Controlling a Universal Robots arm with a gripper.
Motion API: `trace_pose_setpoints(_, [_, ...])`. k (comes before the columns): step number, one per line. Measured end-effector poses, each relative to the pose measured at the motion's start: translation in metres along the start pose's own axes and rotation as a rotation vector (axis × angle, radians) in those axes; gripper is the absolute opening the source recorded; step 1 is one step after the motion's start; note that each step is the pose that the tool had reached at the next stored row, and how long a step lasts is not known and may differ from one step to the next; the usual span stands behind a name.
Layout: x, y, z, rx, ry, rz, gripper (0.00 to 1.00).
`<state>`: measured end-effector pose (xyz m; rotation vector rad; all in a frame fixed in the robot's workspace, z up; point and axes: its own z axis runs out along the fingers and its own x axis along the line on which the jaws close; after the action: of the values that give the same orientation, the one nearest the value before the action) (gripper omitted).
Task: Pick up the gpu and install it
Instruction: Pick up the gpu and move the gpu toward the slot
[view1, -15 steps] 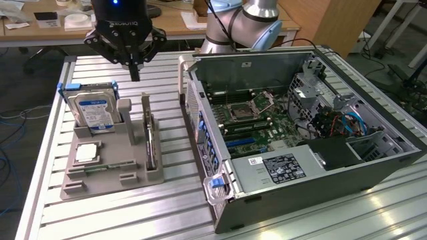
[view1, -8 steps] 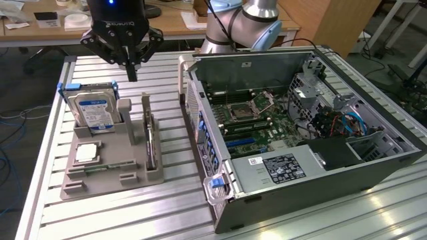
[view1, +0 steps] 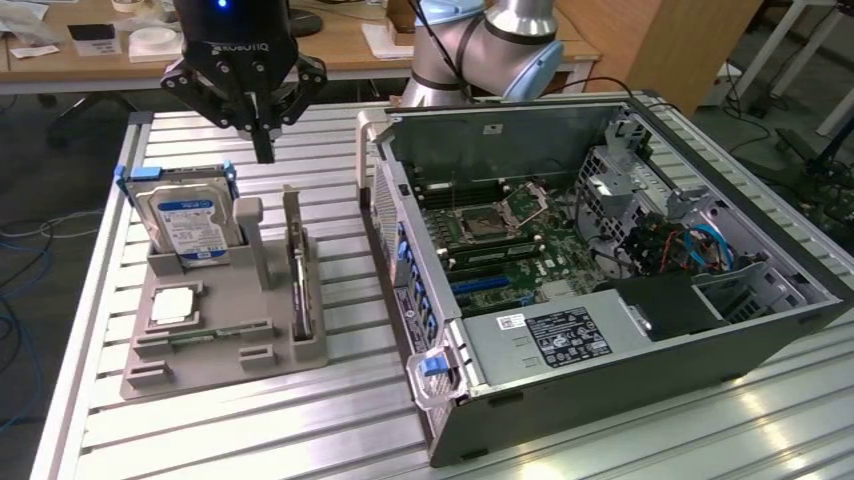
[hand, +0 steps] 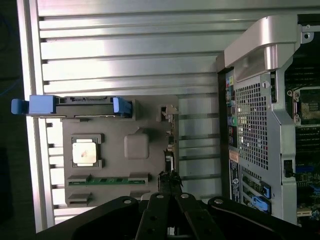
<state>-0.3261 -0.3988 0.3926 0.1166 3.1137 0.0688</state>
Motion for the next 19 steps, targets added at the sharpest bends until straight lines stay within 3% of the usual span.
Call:
trace_pose_setpoints(3, [0.0000, 0.0000, 0.0000, 0.0000, 0.0000, 0.000, 0.11])
trace_pose_setpoints(9, [0.0000, 0.0000, 0.0000, 0.0000, 0.0000, 0.000, 0.41])
trace_pose_setpoints(11, [0.0000, 0.0000, 0.0000, 0.0000, 0.0000, 0.000, 0.41])
trace_pose_setpoints(14, [0.0000, 0.0000, 0.0002, -0.0001, 0.0001, -0.004, 0.58])
trace_pose_setpoints(19, [0.0000, -0.0017, 0.0035, 0.0004, 0.0071, -0.054, 0.65])
